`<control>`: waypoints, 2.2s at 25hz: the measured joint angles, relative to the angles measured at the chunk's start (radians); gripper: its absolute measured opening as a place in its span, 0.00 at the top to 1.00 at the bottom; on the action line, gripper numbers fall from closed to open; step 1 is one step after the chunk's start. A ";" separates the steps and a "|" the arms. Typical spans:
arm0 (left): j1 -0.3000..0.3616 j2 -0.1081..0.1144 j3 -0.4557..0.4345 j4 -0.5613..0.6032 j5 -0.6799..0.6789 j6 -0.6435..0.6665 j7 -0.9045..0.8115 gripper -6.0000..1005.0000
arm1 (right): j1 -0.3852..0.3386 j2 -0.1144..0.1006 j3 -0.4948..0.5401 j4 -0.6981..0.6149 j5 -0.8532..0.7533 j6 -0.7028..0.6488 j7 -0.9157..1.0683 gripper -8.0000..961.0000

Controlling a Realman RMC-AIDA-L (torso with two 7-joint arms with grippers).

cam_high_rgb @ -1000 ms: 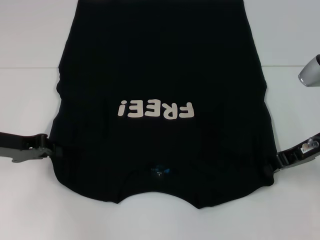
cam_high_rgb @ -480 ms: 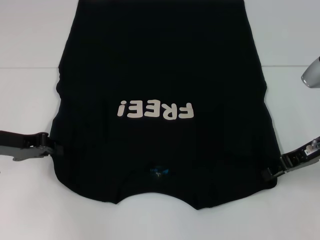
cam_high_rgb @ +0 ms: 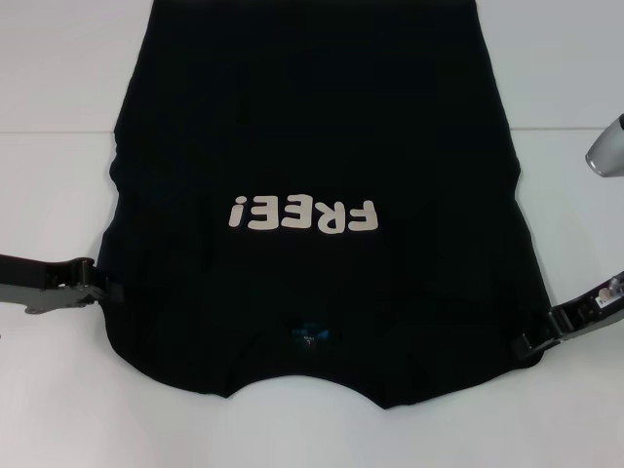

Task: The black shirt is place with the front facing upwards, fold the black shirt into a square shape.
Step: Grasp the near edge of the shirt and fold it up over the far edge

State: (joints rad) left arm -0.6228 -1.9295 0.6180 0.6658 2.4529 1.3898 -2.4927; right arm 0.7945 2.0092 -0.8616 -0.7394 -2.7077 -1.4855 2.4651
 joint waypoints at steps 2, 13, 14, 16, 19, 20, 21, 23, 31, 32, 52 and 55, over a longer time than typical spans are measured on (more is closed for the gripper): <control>0.000 0.000 -0.001 0.000 0.000 0.000 0.000 0.97 | 0.001 0.002 0.000 0.000 0.000 0.000 0.000 0.55; 0.002 0.000 -0.003 0.000 -0.002 0.000 0.000 0.97 | 0.006 0.005 -0.003 0.006 0.000 0.004 0.000 0.55; 0.002 0.000 -0.003 0.000 -0.002 0.000 0.000 0.97 | 0.006 0.005 -0.003 0.006 0.000 0.004 0.000 0.55; 0.001 0.000 -0.003 0.000 -0.002 0.000 0.001 0.97 | 0.006 0.005 -0.005 0.008 0.000 0.006 0.000 0.55; 0.001 0.000 -0.003 0.000 -0.002 0.000 0.002 0.97 | 0.006 0.005 -0.006 0.009 -0.003 0.007 0.000 0.55; 0.000 0.000 -0.003 0.000 -0.002 0.000 0.002 0.97 | 0.006 0.005 -0.006 0.009 -0.007 0.008 0.000 0.55; 0.000 0.000 -0.003 0.000 -0.002 0.000 0.002 0.97 | 0.006 0.005 -0.005 0.009 -0.014 0.010 0.000 0.55; -0.001 0.000 -0.003 0.000 -0.002 0.000 0.002 0.97 | 0.006 0.008 -0.005 0.009 -0.025 0.013 0.001 0.55; -0.003 0.000 -0.003 0.000 -0.002 -0.001 0.003 0.97 | 0.006 0.011 -0.005 0.004 -0.029 0.013 0.002 0.56; -0.003 0.000 -0.003 0.000 -0.002 -0.001 0.003 0.97 | 0.006 0.011 -0.005 0.005 -0.029 0.014 0.002 0.56; 0.001 0.001 -0.011 0.000 -0.002 0.001 0.008 0.96 | 0.006 0.011 -0.003 -0.001 -0.025 0.015 0.001 0.95; 0.004 0.002 -0.016 0.000 -0.021 0.009 0.010 0.96 | 0.002 0.009 0.006 -0.021 -0.018 0.004 -0.004 0.95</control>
State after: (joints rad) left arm -0.6188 -1.9280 0.6022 0.6657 2.4320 1.3987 -2.4824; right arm 0.7968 2.0178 -0.8560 -0.7604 -2.7254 -1.4811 2.4612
